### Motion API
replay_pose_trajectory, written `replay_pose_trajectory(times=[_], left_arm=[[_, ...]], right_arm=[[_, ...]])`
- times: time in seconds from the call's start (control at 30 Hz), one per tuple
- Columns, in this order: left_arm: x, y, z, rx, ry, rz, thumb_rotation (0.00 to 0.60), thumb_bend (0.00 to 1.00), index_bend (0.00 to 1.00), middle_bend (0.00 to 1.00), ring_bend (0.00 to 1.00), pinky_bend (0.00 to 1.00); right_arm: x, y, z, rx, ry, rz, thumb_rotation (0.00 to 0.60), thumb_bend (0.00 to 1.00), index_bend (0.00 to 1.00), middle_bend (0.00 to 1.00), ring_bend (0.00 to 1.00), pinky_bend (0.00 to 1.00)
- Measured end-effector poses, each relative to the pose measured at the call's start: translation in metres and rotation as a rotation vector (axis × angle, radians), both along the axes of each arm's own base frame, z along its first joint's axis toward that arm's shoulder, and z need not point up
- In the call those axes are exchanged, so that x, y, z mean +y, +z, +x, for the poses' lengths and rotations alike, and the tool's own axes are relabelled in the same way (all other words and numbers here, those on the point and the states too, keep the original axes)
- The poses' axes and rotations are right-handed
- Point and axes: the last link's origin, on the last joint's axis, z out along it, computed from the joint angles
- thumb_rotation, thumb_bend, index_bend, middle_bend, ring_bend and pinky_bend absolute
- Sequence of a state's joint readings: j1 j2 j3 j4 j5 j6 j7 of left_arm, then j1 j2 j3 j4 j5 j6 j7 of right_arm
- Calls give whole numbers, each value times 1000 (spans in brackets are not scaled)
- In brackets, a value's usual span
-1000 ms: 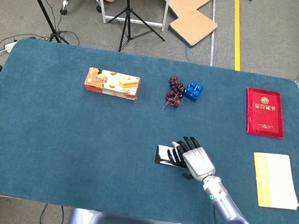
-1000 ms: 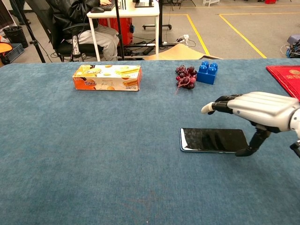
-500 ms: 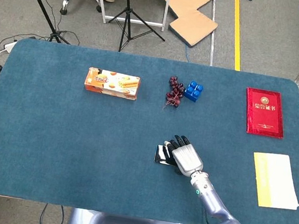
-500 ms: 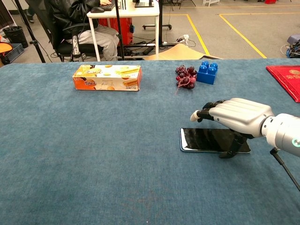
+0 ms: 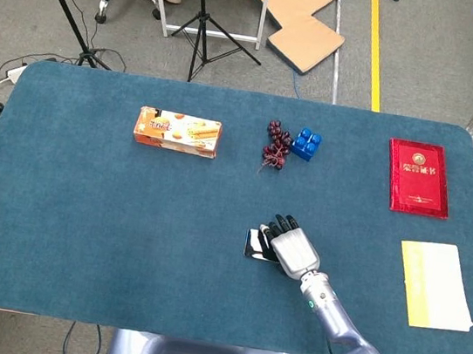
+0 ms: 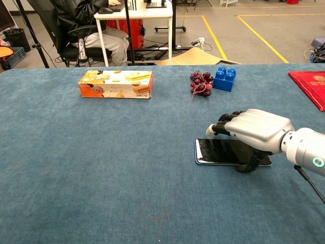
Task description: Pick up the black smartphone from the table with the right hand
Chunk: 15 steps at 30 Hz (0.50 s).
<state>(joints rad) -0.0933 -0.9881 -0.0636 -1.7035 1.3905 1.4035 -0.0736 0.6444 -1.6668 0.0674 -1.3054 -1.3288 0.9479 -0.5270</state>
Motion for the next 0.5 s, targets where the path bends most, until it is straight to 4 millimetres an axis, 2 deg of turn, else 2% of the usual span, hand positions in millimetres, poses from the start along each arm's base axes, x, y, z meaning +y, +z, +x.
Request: replay_pose_trajectory(times=[0.3,0.4,0.5], left_arm=[[0,0,0,1,3,-2,600,0,0,0,0,0],[1,-1,-1,2,4,-3,600,0,0,0,0,0],[1,-1,-1,1,4,-4,600,0,0,0,0,0]], right_arm=[[-1,-5,-5,25,4,-3,600,125,250,271,181,281],[-1,-6,-6,29,15,-7,600,159,272,299,215,294],[0,-6,-5,33,37,-16,600,235,292,320,239,317]])
